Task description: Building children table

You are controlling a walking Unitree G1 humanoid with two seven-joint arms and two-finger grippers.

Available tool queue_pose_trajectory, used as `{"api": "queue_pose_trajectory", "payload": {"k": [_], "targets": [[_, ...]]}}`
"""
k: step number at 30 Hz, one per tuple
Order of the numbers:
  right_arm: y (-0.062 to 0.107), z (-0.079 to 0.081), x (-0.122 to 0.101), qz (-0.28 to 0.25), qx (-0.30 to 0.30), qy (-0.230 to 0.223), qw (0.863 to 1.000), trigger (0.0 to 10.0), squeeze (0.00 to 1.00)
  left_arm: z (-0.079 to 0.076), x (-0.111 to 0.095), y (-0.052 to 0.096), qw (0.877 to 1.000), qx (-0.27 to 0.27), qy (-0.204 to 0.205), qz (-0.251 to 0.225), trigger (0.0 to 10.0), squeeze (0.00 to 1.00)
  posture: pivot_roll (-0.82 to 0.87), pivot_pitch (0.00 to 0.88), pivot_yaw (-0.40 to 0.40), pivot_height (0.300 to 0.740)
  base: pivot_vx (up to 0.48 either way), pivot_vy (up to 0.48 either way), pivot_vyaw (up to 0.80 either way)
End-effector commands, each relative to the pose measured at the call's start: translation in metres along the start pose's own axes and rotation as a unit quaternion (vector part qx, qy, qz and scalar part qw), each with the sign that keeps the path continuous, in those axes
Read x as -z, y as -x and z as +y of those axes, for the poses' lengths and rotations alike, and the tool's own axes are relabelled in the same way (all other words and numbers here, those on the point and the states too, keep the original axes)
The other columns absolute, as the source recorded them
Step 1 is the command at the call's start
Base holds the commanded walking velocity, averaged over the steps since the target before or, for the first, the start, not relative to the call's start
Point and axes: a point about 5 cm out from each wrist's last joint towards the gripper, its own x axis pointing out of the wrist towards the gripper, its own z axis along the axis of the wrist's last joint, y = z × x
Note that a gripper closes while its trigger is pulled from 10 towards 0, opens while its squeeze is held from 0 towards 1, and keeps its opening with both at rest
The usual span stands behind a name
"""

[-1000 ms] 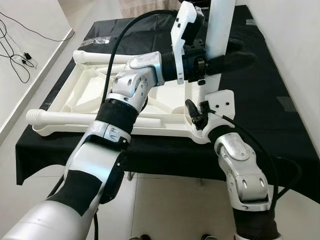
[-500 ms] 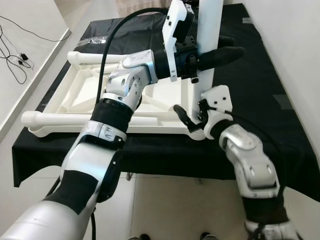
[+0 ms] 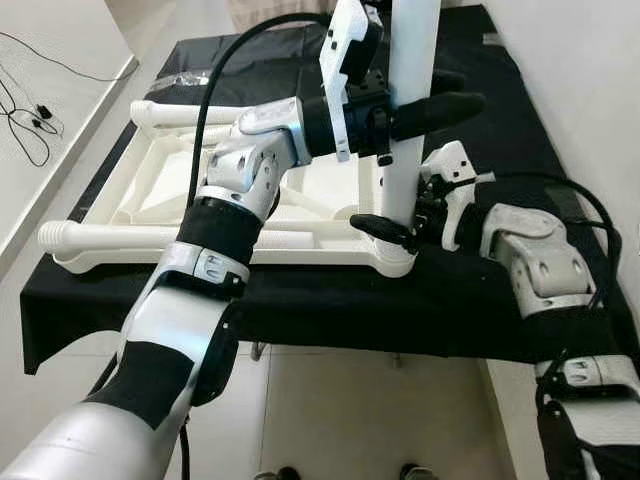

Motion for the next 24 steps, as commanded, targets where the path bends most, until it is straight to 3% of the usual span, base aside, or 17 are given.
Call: {"api": "queue_pose_trajectory", "payload": {"k": [1,2,6,19,20,24], "targets": [[-0.015,0.010,-0.002,-0.007,-0.040,-0.007,0.999,10.0,0.00,-0.019,0.004,-0.020,0.997,0.074,0.019,-0.011,0.0,0.00,-0.08,0.217,0.129,0.740,0.000,0.000,0.00],[-0.014,0.009,-0.002,-0.012,-0.056,-0.008,0.998,0.0,0.00,-0.019,0.004,-0.020,0.997,0.074,0.019,-0.011,0.0,0.00,-0.08,0.216,0.127,0.740,0.000,0.000,0.00],[-0.012,0.007,-0.001,-0.024,-0.097,-0.006,0.995,0.0,0.00,-0.019,0.005,-0.020,0.997,0.073,0.017,-0.009,0.0,0.00,-0.08,0.212,0.125,0.740,0.000,0.000,0.00],[-0.013,-0.001,0.007,-0.028,-0.065,-0.009,0.997,0.0,0.00,-0.018,0.006,-0.021,0.999,0.054,0.005,-0.006,0.0,0.00,-0.09,0.213,0.126,0.740,0.000,0.000,0.00],[-0.013,-0.002,0.008,-0.027,-0.048,-0.008,0.998,0.0,0.00,-0.017,0.008,-0.021,0.999,0.051,0.010,-0.004,10.0,1.00,-0.09,0.221,0.123,0.740,0.000,0.000,0.00],[-0.012,-0.004,0.011,-0.030,-0.028,-0.005,0.999,0.0,0.00,-0.015,0.009,-0.022,0.999,0.033,0.018,-0.003,10.0,1.00,-0.09,0.219,0.123,0.740,0.000,0.000,0.00]]}}
